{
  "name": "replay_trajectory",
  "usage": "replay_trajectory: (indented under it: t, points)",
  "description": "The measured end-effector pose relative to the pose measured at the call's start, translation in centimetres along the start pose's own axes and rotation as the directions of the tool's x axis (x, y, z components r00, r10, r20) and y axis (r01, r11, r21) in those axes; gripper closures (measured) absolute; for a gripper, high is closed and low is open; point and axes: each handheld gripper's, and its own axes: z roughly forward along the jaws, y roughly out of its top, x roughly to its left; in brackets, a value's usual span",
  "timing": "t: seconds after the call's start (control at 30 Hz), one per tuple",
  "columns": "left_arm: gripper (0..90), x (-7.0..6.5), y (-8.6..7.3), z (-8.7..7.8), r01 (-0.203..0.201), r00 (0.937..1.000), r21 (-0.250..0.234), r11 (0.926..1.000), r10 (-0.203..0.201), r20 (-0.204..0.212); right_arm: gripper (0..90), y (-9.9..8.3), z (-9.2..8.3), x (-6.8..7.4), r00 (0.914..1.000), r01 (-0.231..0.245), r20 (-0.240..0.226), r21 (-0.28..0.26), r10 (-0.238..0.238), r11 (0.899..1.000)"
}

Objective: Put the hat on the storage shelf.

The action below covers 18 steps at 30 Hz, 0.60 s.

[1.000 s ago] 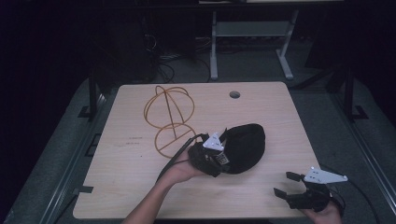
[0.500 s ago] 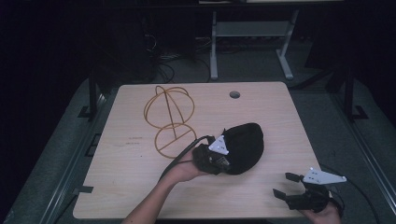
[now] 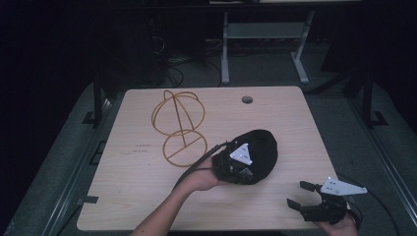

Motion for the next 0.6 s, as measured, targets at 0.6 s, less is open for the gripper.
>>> replay_trajectory:
  t: [0.6]
  points:
    - [81.4,0.4,2.6,-1.6,0.034,0.9987,-0.101,0.9944,-0.03,0.042,14.5,0.7,0.2,0.8,0.9994,0.001,-0.035,-0.05,-0.003,0.999]
